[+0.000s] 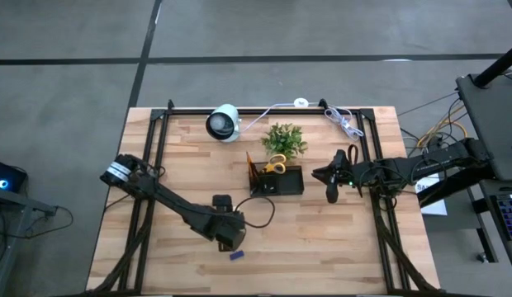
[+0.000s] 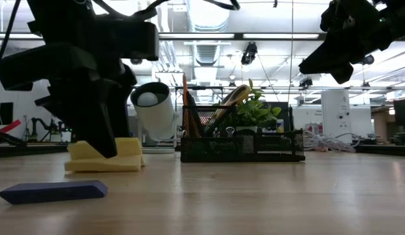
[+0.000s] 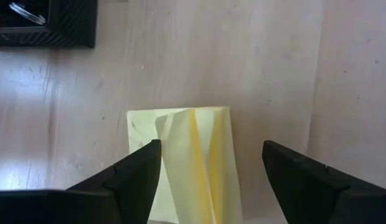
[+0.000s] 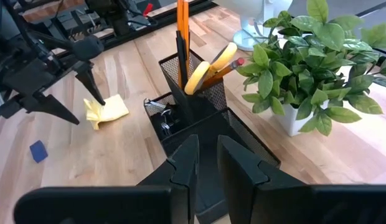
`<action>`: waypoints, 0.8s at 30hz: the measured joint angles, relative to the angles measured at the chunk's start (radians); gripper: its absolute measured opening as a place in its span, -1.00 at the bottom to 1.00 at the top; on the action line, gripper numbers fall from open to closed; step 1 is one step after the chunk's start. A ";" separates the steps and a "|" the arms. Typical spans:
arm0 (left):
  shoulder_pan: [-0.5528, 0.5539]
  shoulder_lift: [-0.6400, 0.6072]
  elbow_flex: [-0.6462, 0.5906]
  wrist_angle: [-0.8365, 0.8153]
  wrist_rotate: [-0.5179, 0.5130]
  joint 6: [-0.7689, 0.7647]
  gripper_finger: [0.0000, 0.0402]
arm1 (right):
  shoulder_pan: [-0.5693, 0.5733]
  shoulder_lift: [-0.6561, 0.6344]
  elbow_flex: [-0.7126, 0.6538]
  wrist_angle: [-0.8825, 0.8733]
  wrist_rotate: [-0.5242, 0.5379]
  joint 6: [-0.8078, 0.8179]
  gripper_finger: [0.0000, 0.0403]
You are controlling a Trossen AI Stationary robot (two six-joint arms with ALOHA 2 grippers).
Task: Pick and place office supplies into organizer
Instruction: Put the yellow sticky notes into the black desk organizer
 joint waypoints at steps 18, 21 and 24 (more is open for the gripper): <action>0.009 0.049 -0.014 -0.035 0.037 -0.001 0.28 | 0.000 0.000 0.000 0.000 0.000 0.000 -0.75; 0.009 0.081 -0.011 -0.033 0.057 0.000 0.17 | 0.000 0.000 0.000 0.000 0.000 0.002 -0.75; 0.010 0.100 -0.011 -0.027 0.082 0.000 -0.02 | 0.000 0.000 0.000 0.001 0.000 0.002 -0.75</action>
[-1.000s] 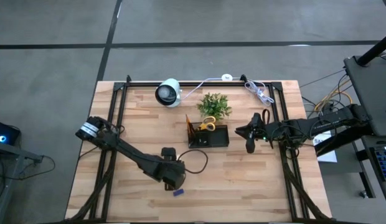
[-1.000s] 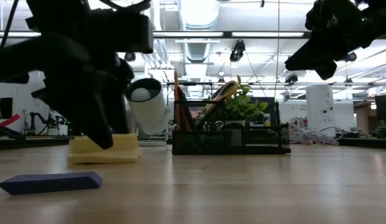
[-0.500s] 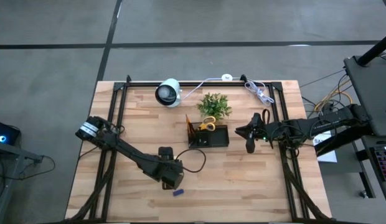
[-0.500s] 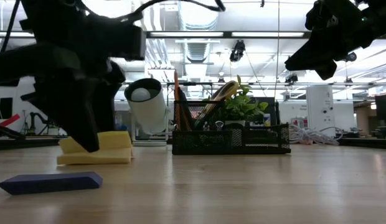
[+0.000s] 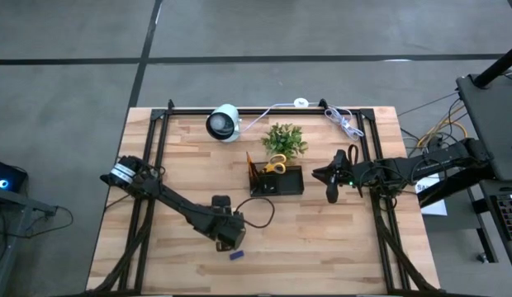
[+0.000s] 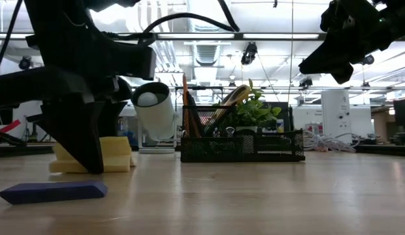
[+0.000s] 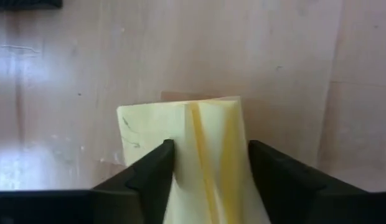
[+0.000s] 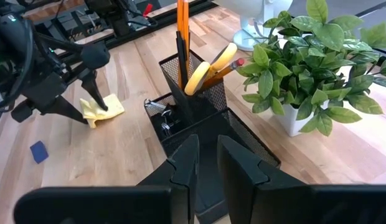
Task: Pick and place office supplies into organizer
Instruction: Put the yellow sticky notes into the black desk organizer
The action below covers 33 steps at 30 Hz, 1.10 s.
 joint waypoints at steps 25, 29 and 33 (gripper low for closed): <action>0.010 -0.077 -0.009 -0.009 0.017 0.062 -0.99 | 0.000 0.000 0.000 -0.008 0.000 0.000 -0.75; 0.018 -0.110 -0.009 -0.006 0.017 0.064 -0.99 | 0.000 0.000 0.000 -0.007 0.000 0.000 -0.75; 0.025 -0.130 -0.007 -0.005 0.011 0.064 -0.99 | 0.000 0.000 0.000 -0.007 -0.002 0.000 -0.75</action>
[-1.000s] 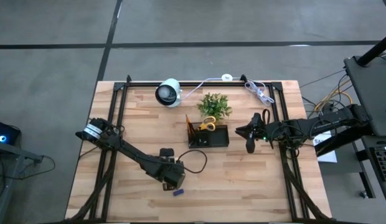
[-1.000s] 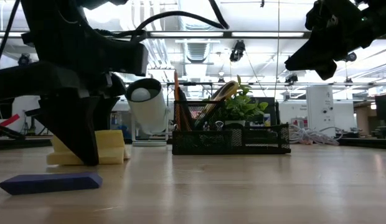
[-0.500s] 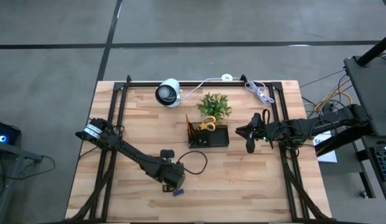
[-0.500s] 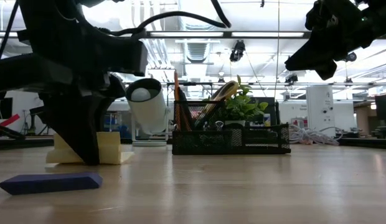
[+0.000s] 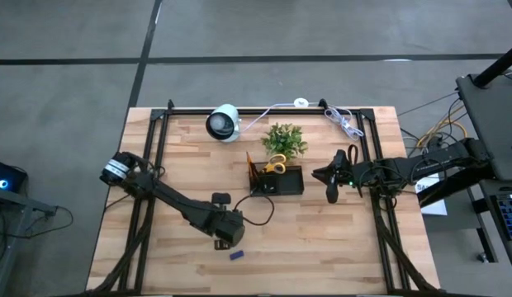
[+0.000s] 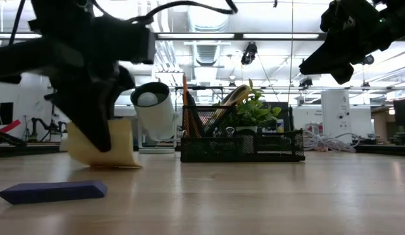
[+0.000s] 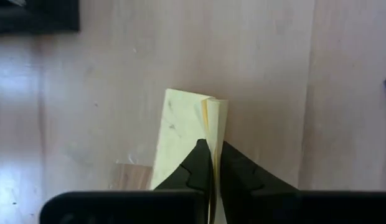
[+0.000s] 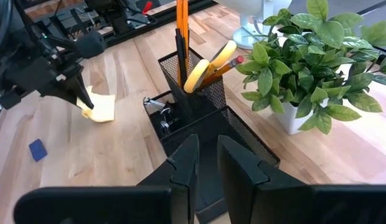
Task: Pick and place office supplies into organizer
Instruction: Put the yellow sticky notes into the black desk organizer
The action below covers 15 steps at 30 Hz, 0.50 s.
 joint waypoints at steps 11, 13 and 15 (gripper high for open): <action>0.030 -0.021 0.082 -0.021 -0.033 0.103 -0.99 | 0.018 0.000 0.010 0.118 -0.103 -0.190 -0.62; 0.042 -0.021 0.091 -0.021 -0.042 0.104 -0.99 | 0.029 0.000 0.026 0.144 -0.106 -0.243 -0.53; 0.054 -0.021 0.102 -0.021 -0.055 0.123 -0.99 | 0.037 0.001 0.046 0.150 -0.107 -0.277 -0.43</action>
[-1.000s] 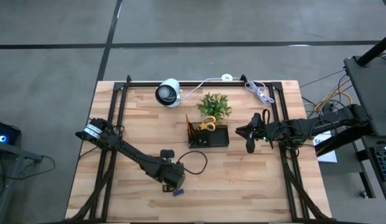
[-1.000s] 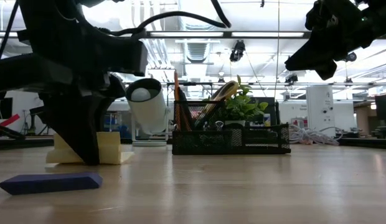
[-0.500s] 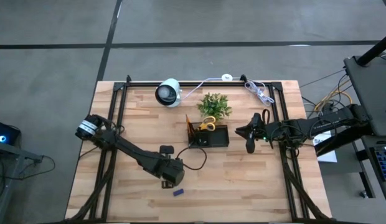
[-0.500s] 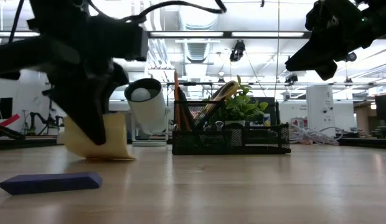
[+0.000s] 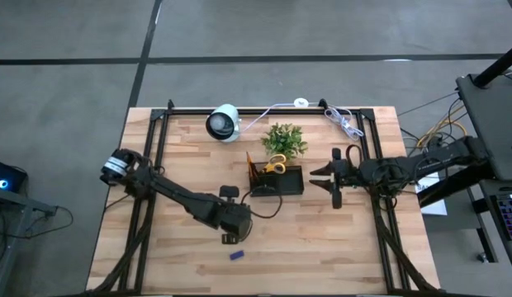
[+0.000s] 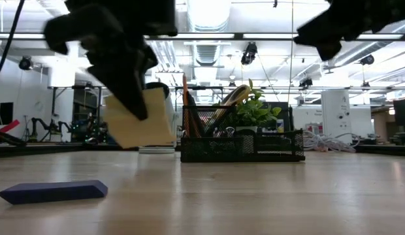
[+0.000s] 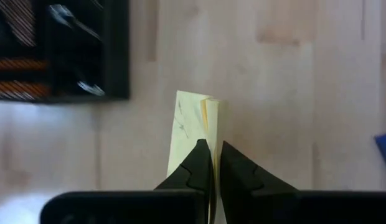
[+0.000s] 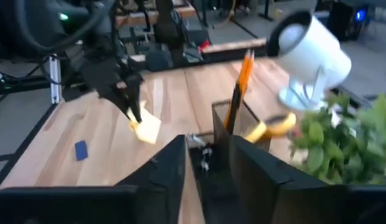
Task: Pick and place office supplies into organizer
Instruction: Put the yellow sticky notes into the black desk organizer
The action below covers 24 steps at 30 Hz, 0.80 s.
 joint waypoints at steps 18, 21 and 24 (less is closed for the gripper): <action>0.107 -0.047 0.132 0.019 -0.108 0.123 -0.99 | 0.088 0.329 0.188 -0.003 0.003 -0.144 -0.04; 0.117 -0.047 0.165 0.045 -0.110 0.152 -1.00 | 0.095 0.393 0.236 -0.002 0.003 -0.192 -0.04; 0.129 -0.046 0.195 0.044 -0.110 0.163 -1.00 | 0.100 0.455 0.288 -0.009 0.002 -0.242 -0.04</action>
